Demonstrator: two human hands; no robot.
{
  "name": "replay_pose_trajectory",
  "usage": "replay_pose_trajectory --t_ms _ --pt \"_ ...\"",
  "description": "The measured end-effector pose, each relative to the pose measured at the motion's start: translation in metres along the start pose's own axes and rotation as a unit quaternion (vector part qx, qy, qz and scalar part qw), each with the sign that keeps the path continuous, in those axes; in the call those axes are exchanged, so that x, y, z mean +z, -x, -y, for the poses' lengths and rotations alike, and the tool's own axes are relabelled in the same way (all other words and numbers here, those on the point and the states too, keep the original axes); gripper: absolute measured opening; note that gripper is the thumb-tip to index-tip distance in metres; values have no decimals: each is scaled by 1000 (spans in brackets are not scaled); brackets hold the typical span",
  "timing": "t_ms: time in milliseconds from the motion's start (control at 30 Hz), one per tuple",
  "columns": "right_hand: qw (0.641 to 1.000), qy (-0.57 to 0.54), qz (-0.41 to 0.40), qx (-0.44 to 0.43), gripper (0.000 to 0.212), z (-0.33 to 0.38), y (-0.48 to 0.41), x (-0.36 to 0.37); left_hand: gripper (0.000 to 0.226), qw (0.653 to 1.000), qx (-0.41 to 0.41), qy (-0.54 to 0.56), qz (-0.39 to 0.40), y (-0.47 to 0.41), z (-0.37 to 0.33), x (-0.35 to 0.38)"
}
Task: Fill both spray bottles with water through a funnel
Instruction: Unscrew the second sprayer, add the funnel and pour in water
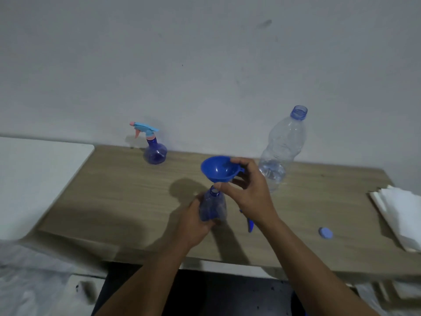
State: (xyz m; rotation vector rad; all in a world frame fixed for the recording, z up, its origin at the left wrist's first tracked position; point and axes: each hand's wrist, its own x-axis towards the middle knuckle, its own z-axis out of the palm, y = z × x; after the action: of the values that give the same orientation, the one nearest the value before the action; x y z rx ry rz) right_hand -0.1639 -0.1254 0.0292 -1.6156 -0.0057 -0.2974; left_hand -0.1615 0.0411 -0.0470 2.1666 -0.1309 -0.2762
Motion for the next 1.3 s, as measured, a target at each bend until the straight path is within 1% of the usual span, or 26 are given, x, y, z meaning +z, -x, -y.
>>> replay_pose_trajectory --t_ms 33,167,233,267,367,467,500,633,733,767,833,900,967,1000,1033,1100,1167,1200,1233,1300 --pt "1000 5 -13 -9 65 -4 3 3 62 1000 5 -9 10 -1 1 -2" --pt "998 33 -51 -31 69 -16 14 17 55 999 2 8 41 -5 4 -3" --pt "996 58 -67 -32 69 -22 18 22 58 998 4 37 43 -7 5 -3" --pt "995 70 -71 -28 68 -24 20 23 61 998 4 34 44 -9 7 -3" --pt "993 99 -57 -18 69 -28 26 24 67 998 10 29 47 -10 7 -3" --pt "994 106 -36 -13 81 -27 32 25 63 998 10 10 57 -9 6 -6" --pt "994 106 -37 -12 84 -25 32 26 64 998 8 23 62 -10 6 -7" --pt "990 136 -35 -12 86 -20 31 25 79 998 1 38 59 -14 11 -4" --pt "989 145 -24 -13 86 -18 31 22 69 998 -7 47 50 -13 8 -4" --pt "989 148 -20 -12 87 -18 31 20 70 998 -3 48 46 -11 6 -4" --pt "987 157 -15 -6 87 -18 33 14 83 997 0 73 31 -7 6 -5" --pt "984 179 -23 -9 81 -14 34 3 97 995 1 103 10 1 1 -6" --pt "976 209 -52 -27 71 -4 30 -10 108 992 15 121 -31 8 -5 -7" --pt "970 225 -79 -45 66 1 25 -19 110 990 26 126 -55 10 -10 -8" --pt "961 242 -114 -74 61 7 19 -28 110 987 40 136 -79 11 -14 -9" --pt "928 278 -202 -140 57 14 3 -46 109 978 56 166 -110 13 -31 -12" --pt "900 295 -280 -157 65 19 -16 -66 114 974 66 179 -125 10 -45 -14" --pt "898 289 -301 -142 72 20 -25 -75 116 973 73 180 -128 10 -53 -15" --pt "904 276 -305 -119 80 21 -34 -83 116 972 76 178 -132 8 -59 -16" --pt "931 246 -258 -79 95 20 -50 -99 113 973 84 168 -134 6 -67 -16"
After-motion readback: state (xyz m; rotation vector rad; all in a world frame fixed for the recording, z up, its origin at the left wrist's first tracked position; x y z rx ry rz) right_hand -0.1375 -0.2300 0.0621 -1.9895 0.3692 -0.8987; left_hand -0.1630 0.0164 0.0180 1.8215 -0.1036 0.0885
